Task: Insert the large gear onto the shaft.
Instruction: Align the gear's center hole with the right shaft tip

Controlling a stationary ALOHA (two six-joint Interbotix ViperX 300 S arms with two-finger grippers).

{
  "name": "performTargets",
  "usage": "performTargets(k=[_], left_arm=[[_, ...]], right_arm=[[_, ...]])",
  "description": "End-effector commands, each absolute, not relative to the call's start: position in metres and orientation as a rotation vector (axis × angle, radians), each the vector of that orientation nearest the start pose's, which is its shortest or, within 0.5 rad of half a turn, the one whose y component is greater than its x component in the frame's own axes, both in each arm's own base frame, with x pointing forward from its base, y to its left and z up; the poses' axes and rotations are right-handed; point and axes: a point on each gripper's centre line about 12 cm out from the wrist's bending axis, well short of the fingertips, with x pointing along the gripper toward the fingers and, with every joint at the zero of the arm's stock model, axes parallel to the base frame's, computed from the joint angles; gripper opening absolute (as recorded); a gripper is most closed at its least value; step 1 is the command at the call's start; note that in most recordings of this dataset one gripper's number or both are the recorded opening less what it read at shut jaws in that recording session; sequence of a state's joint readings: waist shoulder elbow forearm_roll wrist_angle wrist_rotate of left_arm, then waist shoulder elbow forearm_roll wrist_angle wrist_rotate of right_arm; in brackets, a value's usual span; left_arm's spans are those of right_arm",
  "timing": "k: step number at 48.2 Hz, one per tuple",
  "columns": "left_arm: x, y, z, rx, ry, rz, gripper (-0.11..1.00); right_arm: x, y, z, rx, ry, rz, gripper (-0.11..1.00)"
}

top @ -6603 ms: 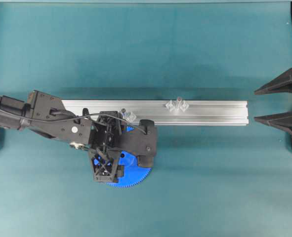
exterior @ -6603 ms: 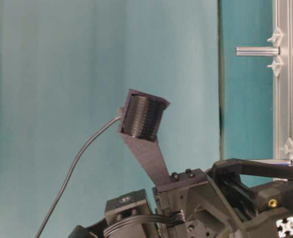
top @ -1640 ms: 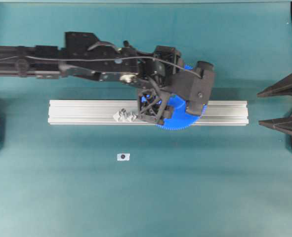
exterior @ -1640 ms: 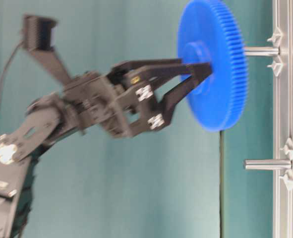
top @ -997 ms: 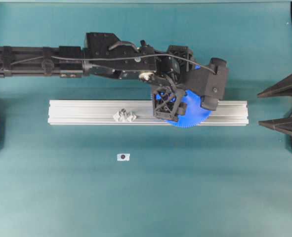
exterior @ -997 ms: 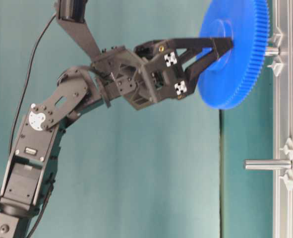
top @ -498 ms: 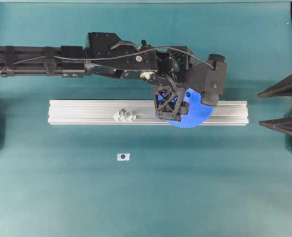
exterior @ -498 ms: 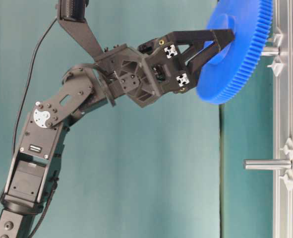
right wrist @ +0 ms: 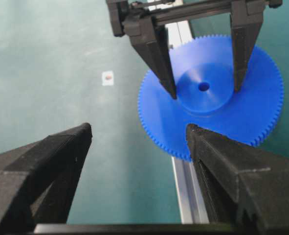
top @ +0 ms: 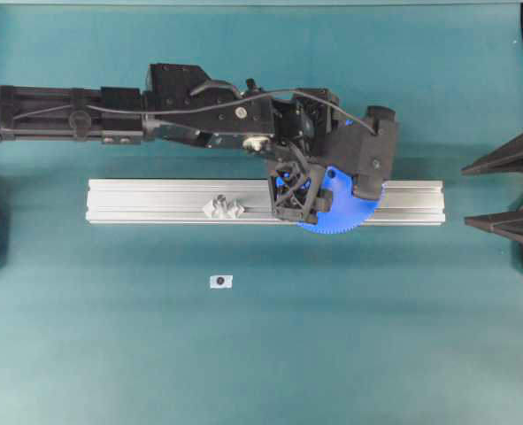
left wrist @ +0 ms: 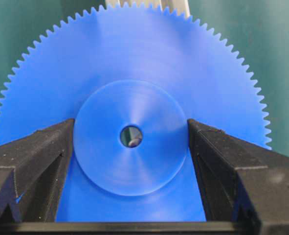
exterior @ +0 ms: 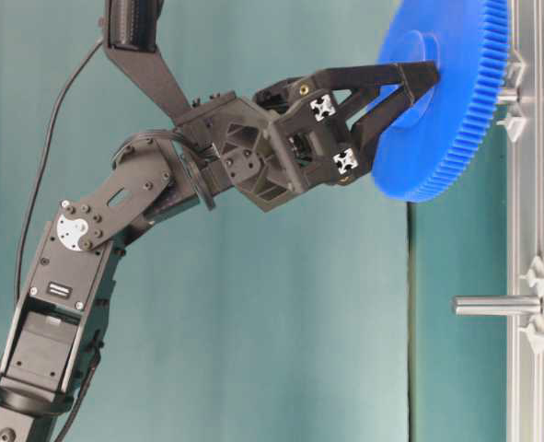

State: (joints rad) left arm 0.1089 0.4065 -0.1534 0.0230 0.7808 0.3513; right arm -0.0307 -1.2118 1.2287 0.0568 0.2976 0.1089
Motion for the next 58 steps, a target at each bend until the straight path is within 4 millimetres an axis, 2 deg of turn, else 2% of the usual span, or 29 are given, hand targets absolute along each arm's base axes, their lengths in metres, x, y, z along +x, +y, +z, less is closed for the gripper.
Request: performTargets(k=[1,21,36,50,58], left_arm=[[0.518,0.055,0.222,0.297,1.002,-0.076,0.78],[0.518,0.085,0.232,0.285,0.973,-0.022,0.78],[0.517,0.083,0.224,0.276,0.99,-0.025,0.78],[0.521,0.056,0.217,0.294,0.987,-0.072,0.78],[0.522,0.055,0.217,0.282,0.97,-0.063,0.79]], right_arm=[[0.154,-0.003,0.254,0.178,0.292,-0.038,0.85],[0.154,-0.002,0.254,0.184,0.292,-0.037,0.85],[0.154,-0.002,0.253,0.211,0.293,-0.042,0.85],[0.154,-0.003,0.251,0.21,0.299,-0.044,0.85],[0.154,-0.003,0.251,0.208,0.299,-0.044,0.85]])
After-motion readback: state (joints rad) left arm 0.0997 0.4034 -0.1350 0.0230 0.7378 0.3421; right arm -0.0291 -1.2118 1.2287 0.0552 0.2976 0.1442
